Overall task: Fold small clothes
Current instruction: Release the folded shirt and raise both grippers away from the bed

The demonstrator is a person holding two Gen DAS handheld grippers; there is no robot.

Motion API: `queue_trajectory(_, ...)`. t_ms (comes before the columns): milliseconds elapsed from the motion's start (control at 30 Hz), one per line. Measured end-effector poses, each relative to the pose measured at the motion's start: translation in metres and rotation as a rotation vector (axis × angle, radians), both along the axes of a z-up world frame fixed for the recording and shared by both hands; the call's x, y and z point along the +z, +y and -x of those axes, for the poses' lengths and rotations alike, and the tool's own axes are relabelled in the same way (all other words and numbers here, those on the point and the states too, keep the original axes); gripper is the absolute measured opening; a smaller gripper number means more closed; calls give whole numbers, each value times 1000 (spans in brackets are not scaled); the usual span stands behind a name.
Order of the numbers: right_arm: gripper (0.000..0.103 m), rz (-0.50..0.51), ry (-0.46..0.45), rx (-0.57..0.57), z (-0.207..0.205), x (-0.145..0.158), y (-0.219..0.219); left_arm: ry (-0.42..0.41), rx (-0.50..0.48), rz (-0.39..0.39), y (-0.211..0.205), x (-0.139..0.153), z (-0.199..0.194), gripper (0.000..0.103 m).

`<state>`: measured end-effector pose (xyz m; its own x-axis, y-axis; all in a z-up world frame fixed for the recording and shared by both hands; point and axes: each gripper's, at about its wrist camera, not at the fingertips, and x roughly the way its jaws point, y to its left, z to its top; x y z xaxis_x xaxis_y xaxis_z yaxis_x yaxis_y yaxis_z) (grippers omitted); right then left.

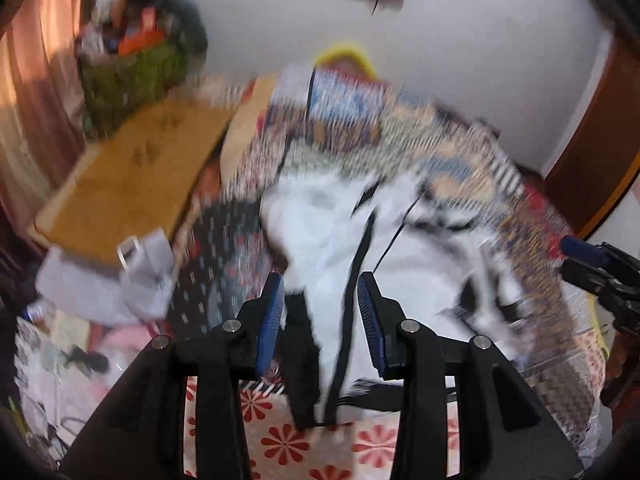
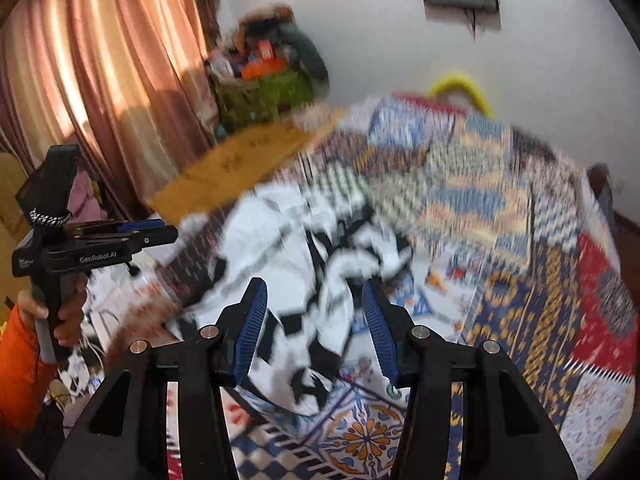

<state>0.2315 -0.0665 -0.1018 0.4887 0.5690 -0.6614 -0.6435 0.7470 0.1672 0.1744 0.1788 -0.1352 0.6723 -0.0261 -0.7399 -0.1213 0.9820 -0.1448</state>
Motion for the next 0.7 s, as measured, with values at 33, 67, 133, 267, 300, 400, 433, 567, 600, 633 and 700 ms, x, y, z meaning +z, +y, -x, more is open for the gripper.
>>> queue_trajectory(33, 46, -14, -20, 1, 3, 8, -1, -40, 1, -20, -5, 16, 7, 38)
queue_trajectory(67, 46, -33, -49, 1, 8, 18, -3, -88, 0, -39, -11, 33, 15, 38)
queue_trajectory(133, 46, -74, -110, 1, 21, 38, -6, -170, -3, -65, -25, 62, 30, 38)
queue_trajectory(267, 46, -151, -211, 0, 49, 74, -14, -304, -9, -106, -50, 102, 60, 38)
queue_trajectory(300, 46, -169, -245, 1, 60, 84, -16, -334, -11, -116, -55, 110, 67, 38)
queue_trajectory(400, 46, -199, -315, 1, 82, 100, -19, -426, -13, -129, -71, 130, 95, 38)
queue_trajectory(433, 46, -207, -331, 1, 89, 103, -19, -457, -11, -132, -76, 136, 105, 38)
queue_trajectory(567, 46, -236, -375, -12, 113, 110, -22, -524, 6, -145, -88, 145, 133, 51)
queue_trajectory(600, 48, -241, -381, -17, 118, 111, -22, -534, 8, -151, -89, 146, 137, 58)
queue_trajectory(633, 53, -242, -386, -24, 123, 111, -22, -549, 14, -167, -92, 146, 143, 66)
queue_trajectory(700, 64, -241, -398, -41, 128, 110, -22, -564, 20, -179, -95, 147, 151, 76)
